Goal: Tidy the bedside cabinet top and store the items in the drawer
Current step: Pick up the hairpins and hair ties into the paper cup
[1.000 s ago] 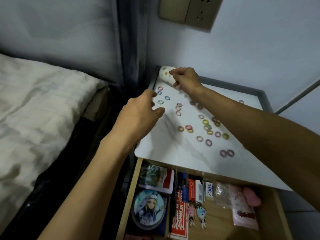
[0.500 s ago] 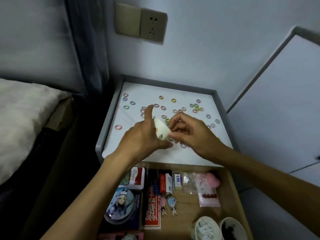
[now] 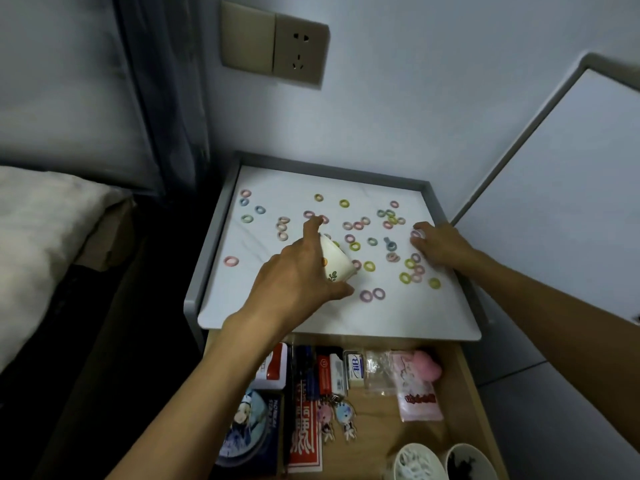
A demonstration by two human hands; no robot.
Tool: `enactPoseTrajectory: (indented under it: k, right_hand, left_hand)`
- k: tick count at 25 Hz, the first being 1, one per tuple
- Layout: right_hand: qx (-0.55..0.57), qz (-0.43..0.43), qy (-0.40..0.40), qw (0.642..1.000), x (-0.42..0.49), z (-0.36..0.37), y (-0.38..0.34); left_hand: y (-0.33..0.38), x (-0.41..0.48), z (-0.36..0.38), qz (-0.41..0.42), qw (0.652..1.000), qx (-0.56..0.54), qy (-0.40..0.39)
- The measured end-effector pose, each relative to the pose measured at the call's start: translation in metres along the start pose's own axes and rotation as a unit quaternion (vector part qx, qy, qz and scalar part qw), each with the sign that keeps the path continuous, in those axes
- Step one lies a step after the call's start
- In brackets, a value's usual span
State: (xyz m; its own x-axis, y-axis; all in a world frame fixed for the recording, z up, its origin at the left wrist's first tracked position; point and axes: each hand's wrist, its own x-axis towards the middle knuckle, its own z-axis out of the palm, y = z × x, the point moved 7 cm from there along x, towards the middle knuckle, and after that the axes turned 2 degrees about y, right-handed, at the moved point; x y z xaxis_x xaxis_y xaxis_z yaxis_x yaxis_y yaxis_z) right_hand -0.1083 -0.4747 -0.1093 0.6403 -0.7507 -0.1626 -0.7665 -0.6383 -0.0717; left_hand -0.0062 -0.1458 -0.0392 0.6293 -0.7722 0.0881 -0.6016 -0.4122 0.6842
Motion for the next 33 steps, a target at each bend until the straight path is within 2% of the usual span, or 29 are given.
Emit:
enactPoseTrajectory:
  k: [5,8,14,18,21,24,26,29,31,33]
  right_hand:
    - [0.175,-0.019,0.066,0.982,-0.021,0.008,-0.004]
    - [0.199,-0.051,0.073,0.976,-0.035,0.008,-0.008]
    - [0.181,-0.051,0.091,0.978,-0.039,0.001,-0.011]
    - [0.083,0.004,0.046,0.995,-0.024,0.001,-0.022]
    - [0.040,0.023,0.042,0.998,-0.018,-0.001,-0.025]
    - [0.073,0.019,0.057,0.995,-0.024,-0.018,-0.033]
    - [0.201,0.004,0.097,0.975,-0.042,-0.048,-0.047]
    - [0.423,-0.084,0.090,0.898,-0.103,-0.081,-0.092]
    - [0.468,-0.173,0.040,0.866,-0.152,-0.080,-0.125]
    - [0.434,-0.245,0.002,0.867,-0.179,-0.067,-0.148]
  left_hand:
    - [0.001,-0.002,0.010,0.017,0.999,0.031,-0.014]
    - [0.006,-0.006,0.017,0.028,0.999,0.035,-0.026]
    - [0.009,-0.009,0.030,0.009,0.997,-0.027,-0.068]
    - [0.010,-0.009,0.033,0.009,0.997,-0.021,-0.071]
    - [0.013,-0.009,0.034,0.010,0.997,-0.025,-0.074]
    - [0.009,-0.009,0.030,0.007,0.997,-0.037,-0.069]
    - [0.007,-0.009,0.027,0.002,0.997,-0.038,-0.062]
    - [0.005,-0.009,0.024,-0.010,0.996,-0.064,-0.063]
    - [0.010,-0.010,0.024,-0.009,0.993,-0.099,-0.068]
    - [0.015,-0.012,0.024,0.003,0.990,-0.123,-0.065]
